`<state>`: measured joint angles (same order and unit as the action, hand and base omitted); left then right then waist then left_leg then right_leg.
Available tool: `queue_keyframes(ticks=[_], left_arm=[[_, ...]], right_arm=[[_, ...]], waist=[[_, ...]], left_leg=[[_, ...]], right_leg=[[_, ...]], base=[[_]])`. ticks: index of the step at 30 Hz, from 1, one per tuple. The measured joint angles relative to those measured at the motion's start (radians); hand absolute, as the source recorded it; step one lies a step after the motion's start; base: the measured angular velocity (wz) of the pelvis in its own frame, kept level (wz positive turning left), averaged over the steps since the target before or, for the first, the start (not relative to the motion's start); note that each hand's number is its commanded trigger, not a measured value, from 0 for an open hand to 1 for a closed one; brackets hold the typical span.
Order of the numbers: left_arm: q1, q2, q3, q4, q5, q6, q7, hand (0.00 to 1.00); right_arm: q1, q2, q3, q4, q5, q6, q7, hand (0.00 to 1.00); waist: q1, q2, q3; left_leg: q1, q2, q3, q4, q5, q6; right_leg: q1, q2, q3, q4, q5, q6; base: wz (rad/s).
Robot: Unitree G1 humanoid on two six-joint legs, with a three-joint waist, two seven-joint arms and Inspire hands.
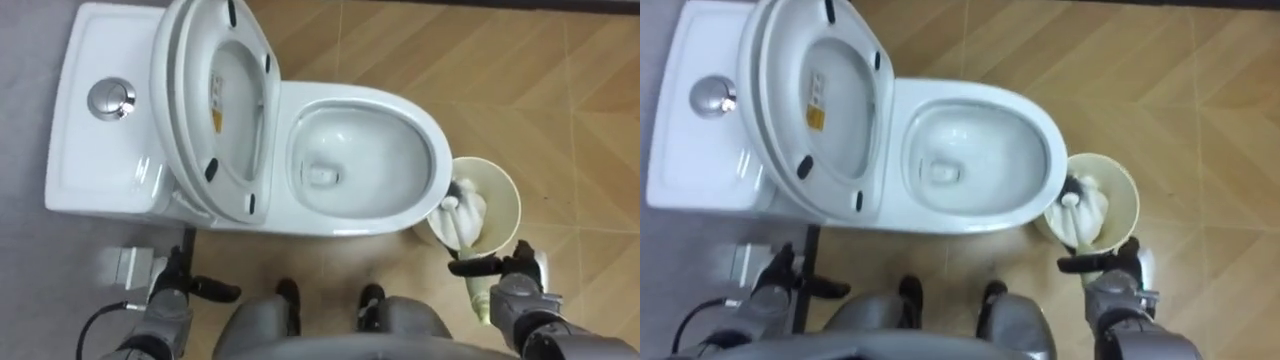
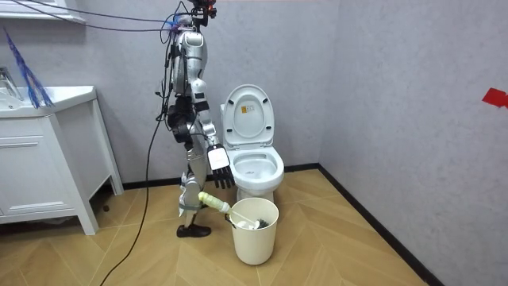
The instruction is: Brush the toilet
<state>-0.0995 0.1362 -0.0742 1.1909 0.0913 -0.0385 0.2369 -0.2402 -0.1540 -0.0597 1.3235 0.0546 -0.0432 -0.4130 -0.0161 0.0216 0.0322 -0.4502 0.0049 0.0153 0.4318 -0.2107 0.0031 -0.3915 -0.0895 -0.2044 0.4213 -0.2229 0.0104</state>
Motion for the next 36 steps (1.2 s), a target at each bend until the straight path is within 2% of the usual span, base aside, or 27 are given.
queue_keyframes(ticks=[4,6,9,17,20,23,25,31,34,36], left_arm=[[-0.04,0.002,-0.043,-0.012,0.0,0.002,0.034,0.0],[-0.071,0.001,-0.055,-0.021,-0.011,0.004,0.039,0.0],[-0.079,0.002,-0.068,-0.044,-0.023,0.004,0.056,0.0],[-0.091,0.012,-0.069,-0.108,-0.065,0.003,0.087,0.0],[-0.131,0.011,-0.083,-0.124,-0.104,0.004,0.105,0.0],[-0.156,0.012,-0.087,-0.16,-0.128,0.004,0.11,0.0],[-0.161,0.011,-0.094,-0.193,-0.144,0.003,0.112,0.0],[-0.179,0.015,-0.127,-0.253,-0.197,0.002,0.147,0.0],[-0.203,0.025,-0.127,-0.267,-0.197,0.002,0.153,0.0],[-0.228,0.035,-0.131,-0.267,-0.199,0.002,0.153,0.0]], right_arm=[[-0.046,-0.015,0.007,0.02,0.042,0.004,-0.006,0.0],[-0.062,-0.037,0.041,0.017,0.076,0.014,-0.013,0.0],[-0.061,-0.06,0.052,0.017,0.106,0.021,-0.014,0.0],[-0.073,-0.094,0.1,0.016,0.21,0.029,-0.011,0.0],[-0.092,-0.103,0.106,0.017,0.253,0.044,-0.012,0.0],[-0.125,-0.111,0.107,0.027,0.298,0.045,-0.012,0.0],[-0.137,-0.125,0.107,0.031,0.326,0.044,-0.012,0.0],[-0.169,-0.164,0.119,0.035,0.411,0.045,-0.009,0.0],[-0.174,-0.176,0.122,0.031,0.403,0.045,0.002,0.0],[-0.185,-0.184,0.154,0.031,0.399,0.046,0.009,0.0]], waist=[[0.004,-0.009,0.0096],[0.019,-0.017,0.0149],[0.022,-0.025,0.0197],[0.037,-0.02,0.0181],[0.048,-0.015,0.0182],[0.052,-0.014,0.0181],[0.05,-0.01,0.0177],[0.056,-0.003,0.0181],[0.058,-0.003,0.0182],[0.06,0.0,0.0195]], left_leg=[[-0.106,-0.003,0.009,0.056,0.001,0.004],[-0.183,-0.005,0.009,0.101,0.002,0.009],[-0.251,-0.018,0.006,0.145,0.0,0.013],[-0.438,-0.001,0.004,0.265,-0.001,0.012],[-0.493,-0.004,-0.001,0.298,-0.001,0.012],[-0.535,-0.009,-0.004,0.325,-0.001,0.012],[-0.554,-0.019,-0.012,0.334,-0.001,0.012],[-0.607,-0.019,-0.02,0.37,-0.003,0.013],[-0.644,-0.02,-0.018,0.404,-0.015,0.012],[-0.688,-0.02,-0.018,0.437,-0.022,0.011]], right_leg=[[-0.119,-0.016,0.001,0.09,-0.019,-0.01],[-0.2,-0.022,0.006,0.145,-0.03,-0.016],[-0.278,-0.043,0.012,0.223,-0.058,-0.017],[-0.455,-0.042,0.012,0.33,-0.058,-0.036],[-0.509,-0.047,0.011,0.367,-0.059,-0.041],[-0.551,-0.055,0.012,0.4,-0.066,-0.043],[-0.569,-0.067,0.005,0.418,-0.072,-0.043],[-0.614,-0.066,0.003,0.442,-0.073,-0.043],[-0.654,-0.07,0.01,0.48,-0.086,-0.045],[-0.698,-0.075,0.011,0.515,-0.094,-0.051]], base=[[0.06],[0.02],[0.16],[0.01],[0.02],[0.08],[0.16],[0.0],[0.0],[0.0]])
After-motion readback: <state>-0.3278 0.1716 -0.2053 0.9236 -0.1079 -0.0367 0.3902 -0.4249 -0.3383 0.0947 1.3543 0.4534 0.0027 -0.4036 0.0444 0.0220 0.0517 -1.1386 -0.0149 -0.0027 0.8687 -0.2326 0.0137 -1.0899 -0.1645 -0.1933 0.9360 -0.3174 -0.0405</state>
